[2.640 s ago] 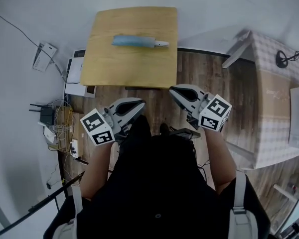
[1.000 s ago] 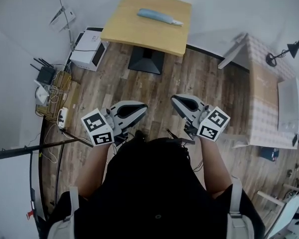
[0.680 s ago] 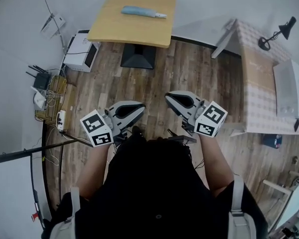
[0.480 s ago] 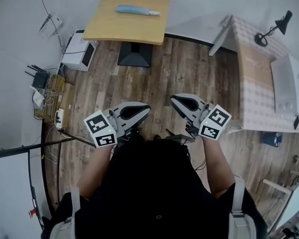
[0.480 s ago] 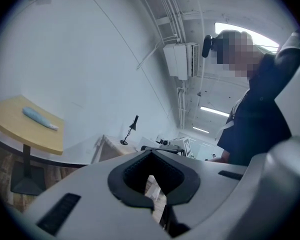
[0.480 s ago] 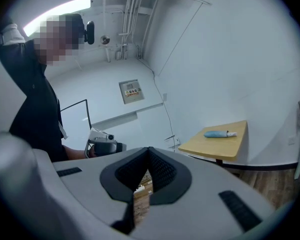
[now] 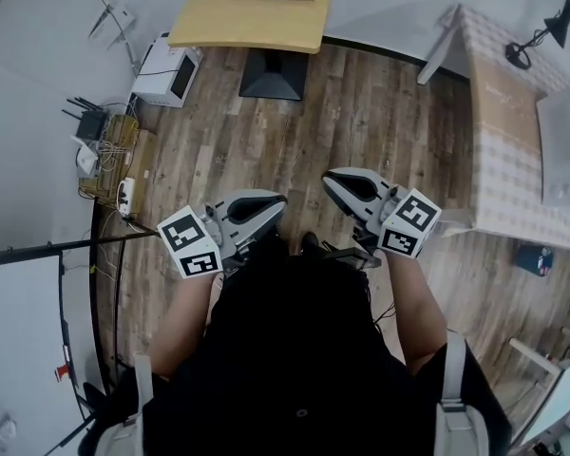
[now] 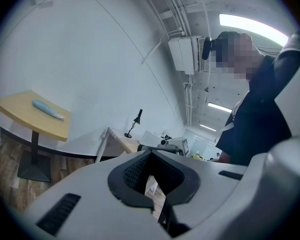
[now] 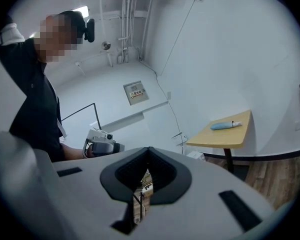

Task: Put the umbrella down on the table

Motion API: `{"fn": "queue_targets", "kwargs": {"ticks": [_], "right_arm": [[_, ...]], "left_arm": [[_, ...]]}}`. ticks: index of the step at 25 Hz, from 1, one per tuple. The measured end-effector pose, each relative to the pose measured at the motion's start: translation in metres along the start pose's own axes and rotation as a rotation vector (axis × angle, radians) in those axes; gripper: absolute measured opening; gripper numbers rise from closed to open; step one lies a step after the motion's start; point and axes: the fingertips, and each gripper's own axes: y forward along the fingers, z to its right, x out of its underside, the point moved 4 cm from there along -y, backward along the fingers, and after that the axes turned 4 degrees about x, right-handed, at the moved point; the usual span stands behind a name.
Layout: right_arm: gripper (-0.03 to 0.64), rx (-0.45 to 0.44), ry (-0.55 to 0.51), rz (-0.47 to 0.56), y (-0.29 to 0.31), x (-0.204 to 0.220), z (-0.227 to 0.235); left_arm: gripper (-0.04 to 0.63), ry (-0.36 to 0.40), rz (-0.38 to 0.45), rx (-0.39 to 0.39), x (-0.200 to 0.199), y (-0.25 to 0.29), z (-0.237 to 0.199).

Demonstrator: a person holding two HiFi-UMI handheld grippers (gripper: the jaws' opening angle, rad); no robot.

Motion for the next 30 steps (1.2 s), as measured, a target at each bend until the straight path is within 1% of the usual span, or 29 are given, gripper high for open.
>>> {"fn": "queue_targets", "kwargs": {"ticks": [7, 11, 18, 22, 26, 30], "right_arm": [[0.018, 0.019, -0.009, 0.009, -0.007, -0.003, -0.014], [0.018, 0.008, -0.045, -0.017, -0.002, -0.008, -0.028], [0.018, -0.02, -0.084, -0.015, 0.017, -0.013, -0.046], [0.018, -0.014, -0.082, -0.016, 0.018, -0.007, -0.045], [0.018, -0.008, -0.068, -0.013, 0.017, 0.002, -0.045], [0.018, 0.021, -0.052, 0.004, 0.013, 0.006, -0.037]], "left_arm": [[0.012, 0.024, 0.001, 0.031, -0.002, 0.0, 0.007], [0.012, 0.059, 0.012, 0.048, -0.01, -0.005, 0.015], [0.012, 0.045, 0.024, 0.035, -0.002, -0.028, 0.017], [0.012, 0.042, 0.024, 0.017, 0.0, -0.035, 0.016], [0.012, 0.037, 0.007, 0.012, 0.007, -0.037, 0.017], [0.012, 0.037, -0.012, 0.014, 0.011, -0.032, 0.017]]}}
